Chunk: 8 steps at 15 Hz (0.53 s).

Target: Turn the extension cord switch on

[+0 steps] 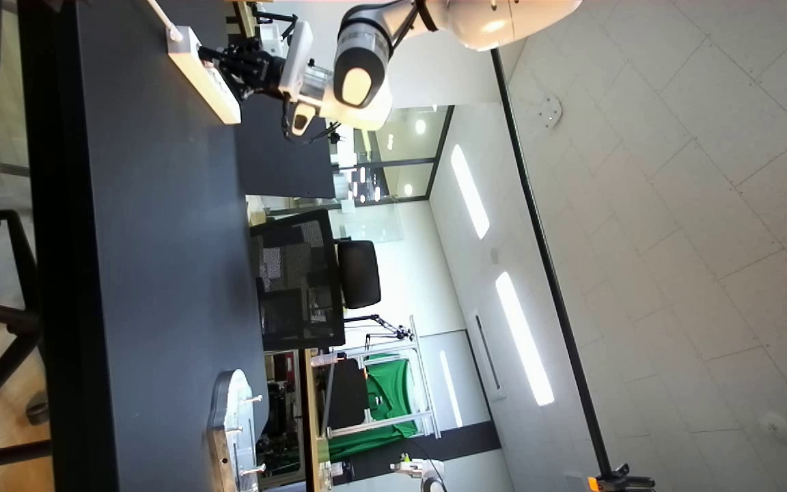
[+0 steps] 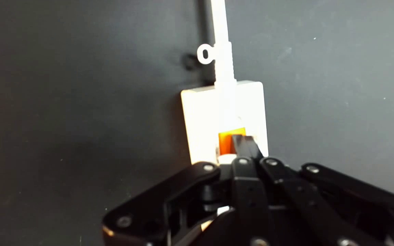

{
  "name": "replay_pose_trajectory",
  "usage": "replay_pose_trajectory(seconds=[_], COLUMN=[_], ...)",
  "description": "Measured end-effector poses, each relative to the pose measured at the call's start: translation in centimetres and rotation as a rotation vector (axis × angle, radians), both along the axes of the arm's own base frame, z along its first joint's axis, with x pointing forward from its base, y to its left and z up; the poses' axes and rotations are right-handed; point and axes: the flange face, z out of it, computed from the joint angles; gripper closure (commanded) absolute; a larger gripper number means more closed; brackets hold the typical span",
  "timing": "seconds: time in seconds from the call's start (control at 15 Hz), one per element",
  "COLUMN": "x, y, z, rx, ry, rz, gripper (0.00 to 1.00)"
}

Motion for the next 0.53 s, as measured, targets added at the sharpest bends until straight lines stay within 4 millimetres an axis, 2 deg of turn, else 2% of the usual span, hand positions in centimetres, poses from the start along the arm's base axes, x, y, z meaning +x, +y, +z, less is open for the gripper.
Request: replay_pose_trajectory(seconds=[0.27, 0.53], x=[0.2, 0.3], y=[-5.4, -8.4], z=[-1.5, -1.8], rx=[0.157, 0.188], ry=[0.074, 0.099], rz=[-0.003, -0.033], gripper=[1.0, 1.0])
